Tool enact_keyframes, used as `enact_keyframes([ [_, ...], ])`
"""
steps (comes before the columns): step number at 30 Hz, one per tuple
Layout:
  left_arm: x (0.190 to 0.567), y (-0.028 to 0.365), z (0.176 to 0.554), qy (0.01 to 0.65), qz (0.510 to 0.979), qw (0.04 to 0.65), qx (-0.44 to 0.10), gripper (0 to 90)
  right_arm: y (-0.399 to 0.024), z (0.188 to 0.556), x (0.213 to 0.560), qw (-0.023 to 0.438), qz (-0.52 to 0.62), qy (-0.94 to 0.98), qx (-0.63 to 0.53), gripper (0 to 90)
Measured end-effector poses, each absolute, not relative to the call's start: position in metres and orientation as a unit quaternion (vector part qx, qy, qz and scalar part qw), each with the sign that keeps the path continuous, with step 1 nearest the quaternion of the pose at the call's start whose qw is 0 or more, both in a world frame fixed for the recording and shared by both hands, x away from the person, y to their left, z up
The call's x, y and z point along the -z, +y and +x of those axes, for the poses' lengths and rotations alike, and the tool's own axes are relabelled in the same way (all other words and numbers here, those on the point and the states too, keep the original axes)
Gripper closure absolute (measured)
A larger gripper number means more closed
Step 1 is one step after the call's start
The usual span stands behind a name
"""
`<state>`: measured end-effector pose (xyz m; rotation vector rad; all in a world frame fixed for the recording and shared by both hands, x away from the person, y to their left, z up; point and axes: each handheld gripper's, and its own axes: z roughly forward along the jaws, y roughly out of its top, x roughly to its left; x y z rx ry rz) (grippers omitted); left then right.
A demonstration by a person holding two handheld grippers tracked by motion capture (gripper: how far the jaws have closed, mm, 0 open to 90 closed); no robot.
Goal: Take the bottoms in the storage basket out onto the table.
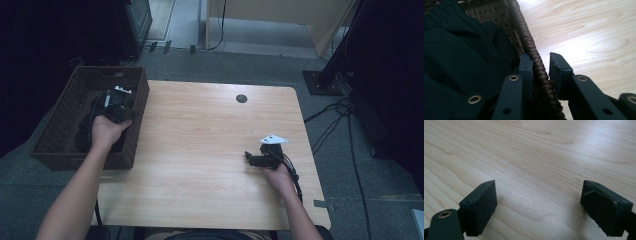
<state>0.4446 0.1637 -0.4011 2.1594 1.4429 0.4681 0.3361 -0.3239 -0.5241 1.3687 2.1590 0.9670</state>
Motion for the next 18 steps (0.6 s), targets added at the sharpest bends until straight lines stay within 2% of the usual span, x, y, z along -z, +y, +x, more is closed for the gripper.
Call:
enact_keyframes([
  [5,0.401,0.157,0.443,0.523,0.796,0.258,-0.163,74.7,-0.324,0.336,0.524,0.203,0.490,0.773,-0.347,13.4],
  [18,0.405,0.115,0.424,0.456,0.829,0.298,-0.127,75.5,-0.322,0.337,0.524,0.201,0.493,0.772,-0.347,13.4],
])
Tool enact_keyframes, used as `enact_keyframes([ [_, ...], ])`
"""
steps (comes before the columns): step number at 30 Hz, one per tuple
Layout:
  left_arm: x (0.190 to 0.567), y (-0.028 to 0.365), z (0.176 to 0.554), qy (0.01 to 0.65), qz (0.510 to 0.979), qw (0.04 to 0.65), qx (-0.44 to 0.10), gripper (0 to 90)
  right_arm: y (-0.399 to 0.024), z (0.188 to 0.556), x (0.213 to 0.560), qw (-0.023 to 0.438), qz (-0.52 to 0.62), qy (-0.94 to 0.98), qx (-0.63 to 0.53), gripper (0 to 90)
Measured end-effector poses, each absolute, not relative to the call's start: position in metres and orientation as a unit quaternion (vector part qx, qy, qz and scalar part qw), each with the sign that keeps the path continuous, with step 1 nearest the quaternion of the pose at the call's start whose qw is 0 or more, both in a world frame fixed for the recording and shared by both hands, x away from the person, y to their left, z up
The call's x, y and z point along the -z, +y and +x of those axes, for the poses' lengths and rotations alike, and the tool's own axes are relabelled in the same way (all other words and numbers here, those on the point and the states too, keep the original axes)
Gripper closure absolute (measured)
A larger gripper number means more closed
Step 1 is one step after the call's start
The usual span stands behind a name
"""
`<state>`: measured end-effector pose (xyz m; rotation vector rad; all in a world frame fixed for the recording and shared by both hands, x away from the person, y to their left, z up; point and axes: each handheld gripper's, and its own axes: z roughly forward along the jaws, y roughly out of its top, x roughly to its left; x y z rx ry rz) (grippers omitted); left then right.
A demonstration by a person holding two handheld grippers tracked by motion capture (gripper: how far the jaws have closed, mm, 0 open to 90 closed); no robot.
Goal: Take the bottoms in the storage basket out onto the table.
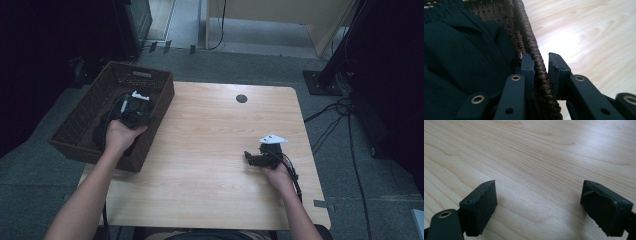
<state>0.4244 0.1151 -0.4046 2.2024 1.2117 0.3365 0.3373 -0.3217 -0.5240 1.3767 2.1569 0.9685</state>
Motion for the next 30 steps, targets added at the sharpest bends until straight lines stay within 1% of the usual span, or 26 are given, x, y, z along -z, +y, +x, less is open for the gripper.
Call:
enact_keyframes([
  [6,0.406,0.095,0.413,0.425,0.842,0.315,-0.103,74.5,-0.321,0.338,0.524,0.203,0.490,0.773,-0.347,13.4],
  [9,0.406,0.099,0.412,0.424,0.841,0.323,-0.090,74.0,-0.321,0.338,0.524,0.203,0.490,0.773,-0.347,13.5],
  [11,0.404,0.105,0.414,0.428,0.836,0.335,-0.076,70.8,-0.321,0.338,0.524,0.203,0.491,0.773,-0.347,13.4],
  [14,0.392,0.117,0.416,0.432,0.823,0.354,-0.099,53.6,-0.321,0.338,0.524,0.203,0.490,0.773,-0.347,13.5],
  [15,0.387,0.123,0.417,0.433,0.819,0.360,-0.107,45.3,-0.321,0.338,0.524,0.203,0.490,0.773,-0.347,13.5],
  [16,0.384,0.129,0.419,0.438,0.812,0.367,-0.116,45.3,-0.321,0.338,0.524,0.203,0.490,0.773,-0.347,13.5],
  [19,0.380,0.149,0.427,0.446,0.800,0.374,-0.143,37.3,-0.321,0.338,0.524,0.203,0.491,0.773,-0.347,13.4],
  [21,0.383,0.159,0.434,0.456,0.798,0.365,-0.152,32.8,-0.321,0.338,0.524,0.203,0.491,0.773,-0.346,13.4],
  [22,0.387,0.165,0.438,0.458,0.798,0.361,-0.153,32.9,-0.321,0.338,0.524,0.203,0.490,0.774,-0.346,13.5],
  [24,0.392,0.171,0.444,0.471,0.800,0.340,-0.150,28.4,-0.321,0.338,0.524,0.203,0.490,0.774,-0.347,13.5],
  [27,0.405,0.176,0.447,0.482,0.805,0.320,-0.135,15.8,-0.321,0.338,0.524,0.203,0.490,0.773,-0.346,13.5],
  [30,0.417,0.175,0.447,0.485,0.810,0.305,-0.124,9.3,-0.321,0.338,0.524,0.204,0.490,0.773,-0.346,13.5],
])
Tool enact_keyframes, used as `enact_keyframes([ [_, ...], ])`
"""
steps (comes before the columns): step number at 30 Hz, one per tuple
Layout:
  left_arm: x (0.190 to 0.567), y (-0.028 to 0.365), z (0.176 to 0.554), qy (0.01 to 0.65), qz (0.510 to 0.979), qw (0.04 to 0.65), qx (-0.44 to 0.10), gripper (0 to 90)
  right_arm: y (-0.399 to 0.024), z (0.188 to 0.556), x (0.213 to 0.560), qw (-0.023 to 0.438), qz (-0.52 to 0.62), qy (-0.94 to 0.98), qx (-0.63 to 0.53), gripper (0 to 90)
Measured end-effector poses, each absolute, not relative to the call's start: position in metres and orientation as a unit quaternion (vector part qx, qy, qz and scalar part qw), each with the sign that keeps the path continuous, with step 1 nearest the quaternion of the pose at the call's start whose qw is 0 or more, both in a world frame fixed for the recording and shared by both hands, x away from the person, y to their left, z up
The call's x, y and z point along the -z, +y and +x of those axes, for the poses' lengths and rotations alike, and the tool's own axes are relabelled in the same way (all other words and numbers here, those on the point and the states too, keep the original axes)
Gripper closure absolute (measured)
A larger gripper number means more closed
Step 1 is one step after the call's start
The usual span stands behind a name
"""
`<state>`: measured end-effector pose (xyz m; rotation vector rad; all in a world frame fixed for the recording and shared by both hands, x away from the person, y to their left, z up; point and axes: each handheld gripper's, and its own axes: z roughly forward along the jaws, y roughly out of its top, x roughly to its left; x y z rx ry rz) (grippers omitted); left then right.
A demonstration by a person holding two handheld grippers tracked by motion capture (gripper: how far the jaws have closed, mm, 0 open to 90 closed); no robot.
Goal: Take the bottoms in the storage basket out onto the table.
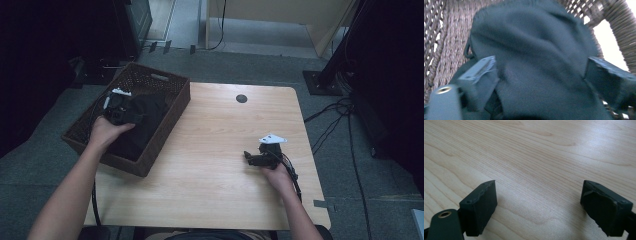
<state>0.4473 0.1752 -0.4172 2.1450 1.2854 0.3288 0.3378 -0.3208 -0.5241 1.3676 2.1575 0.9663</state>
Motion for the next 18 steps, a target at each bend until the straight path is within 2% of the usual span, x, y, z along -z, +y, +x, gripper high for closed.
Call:
enact_keyframes([
  [4,0.432,0.171,0.454,0.485,0.820,0.285,-0.109,8.4,-0.321,0.338,0.524,0.204,0.490,0.773,-0.346,13.4],
  [10,0.461,0.166,0.466,0.485,0.838,0.223,-0.117,8.1,-0.321,0.338,0.524,0.204,0.490,0.773,-0.346,13.5],
  [14,0.472,0.171,0.470,0.488,0.831,0.239,-0.115,0.0,-0.321,0.338,0.524,0.204,0.490,0.773,-0.347,13.5],
  [18,0.488,0.169,0.473,0.498,0.821,0.257,-0.109,0.0,-0.321,0.338,0.524,0.204,0.490,0.773,-0.347,13.4],
])
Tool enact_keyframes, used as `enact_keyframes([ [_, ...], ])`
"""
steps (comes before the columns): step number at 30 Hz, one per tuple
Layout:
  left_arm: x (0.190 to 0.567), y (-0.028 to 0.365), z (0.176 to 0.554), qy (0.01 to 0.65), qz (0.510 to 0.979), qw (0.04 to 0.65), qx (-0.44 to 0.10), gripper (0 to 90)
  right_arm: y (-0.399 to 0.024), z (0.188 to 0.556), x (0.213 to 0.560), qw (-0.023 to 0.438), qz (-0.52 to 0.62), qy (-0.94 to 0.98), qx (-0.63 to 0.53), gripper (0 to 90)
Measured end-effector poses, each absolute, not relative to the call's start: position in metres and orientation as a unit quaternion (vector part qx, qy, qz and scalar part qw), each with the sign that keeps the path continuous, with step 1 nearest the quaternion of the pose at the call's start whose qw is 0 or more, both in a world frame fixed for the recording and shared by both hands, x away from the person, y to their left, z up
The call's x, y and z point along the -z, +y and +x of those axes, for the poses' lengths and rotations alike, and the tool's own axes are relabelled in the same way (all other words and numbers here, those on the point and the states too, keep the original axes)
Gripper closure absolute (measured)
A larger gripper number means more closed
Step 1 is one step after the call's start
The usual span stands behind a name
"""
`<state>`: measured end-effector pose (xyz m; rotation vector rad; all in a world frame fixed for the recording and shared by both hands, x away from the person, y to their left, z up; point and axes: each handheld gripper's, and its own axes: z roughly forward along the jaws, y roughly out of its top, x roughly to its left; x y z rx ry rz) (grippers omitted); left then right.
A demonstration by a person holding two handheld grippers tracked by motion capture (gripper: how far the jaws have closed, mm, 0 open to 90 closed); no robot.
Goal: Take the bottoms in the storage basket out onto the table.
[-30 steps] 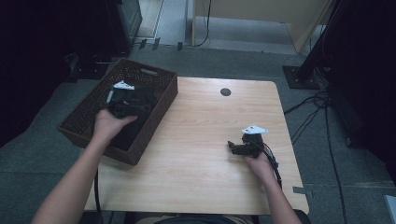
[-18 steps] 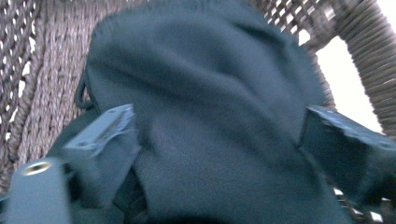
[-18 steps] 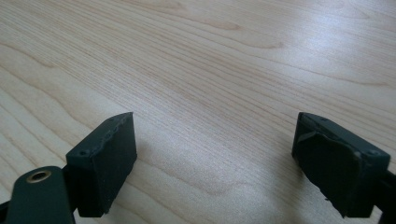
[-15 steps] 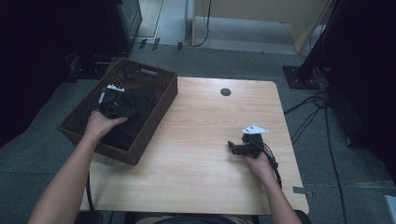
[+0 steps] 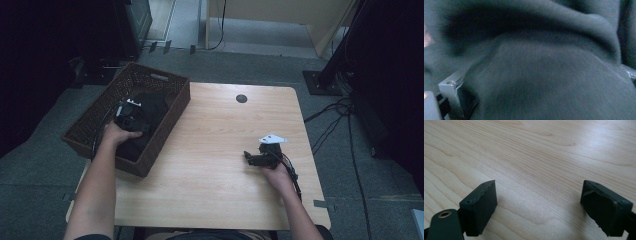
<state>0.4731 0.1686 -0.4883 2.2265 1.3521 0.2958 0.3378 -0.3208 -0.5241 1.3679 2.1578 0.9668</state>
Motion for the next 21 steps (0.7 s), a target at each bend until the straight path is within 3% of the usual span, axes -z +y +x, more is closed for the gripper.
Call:
enact_keyframes([
  [7,0.497,0.164,0.474,0.486,0.817,0.271,-0.154,0.8,-0.319,0.339,0.524,0.203,0.491,0.773,-0.346,13.5],
  [8,0.494,0.163,0.472,0.472,0.822,0.279,-0.153,4.7,-0.319,0.340,0.524,0.203,0.490,0.774,-0.346,13.5],
  [9,0.492,0.161,0.472,0.468,0.824,0.284,-0.149,18.8,-0.319,0.340,0.524,0.203,0.489,0.774,-0.346,13.4],
  [11,0.488,0.158,0.472,0.468,0.824,0.292,-0.131,36.2,-0.318,0.341,0.524,0.203,0.488,0.775,-0.346,13.5],
  [12,0.487,0.157,0.472,0.469,0.823,0.295,-0.121,49.4,-0.318,0.341,0.524,0.203,0.489,0.775,-0.346,13.4],
  [15,0.480,0.153,0.474,0.482,0.825,0.278,-0.100,66.0,-0.318,0.341,0.524,0.203,0.488,0.775,-0.346,13.5],
  [21,0.456,0.165,0.478,0.516,0.788,0.331,-0.057,68.0,-0.318,0.341,0.524,0.203,0.489,0.775,-0.346,13.5],
])
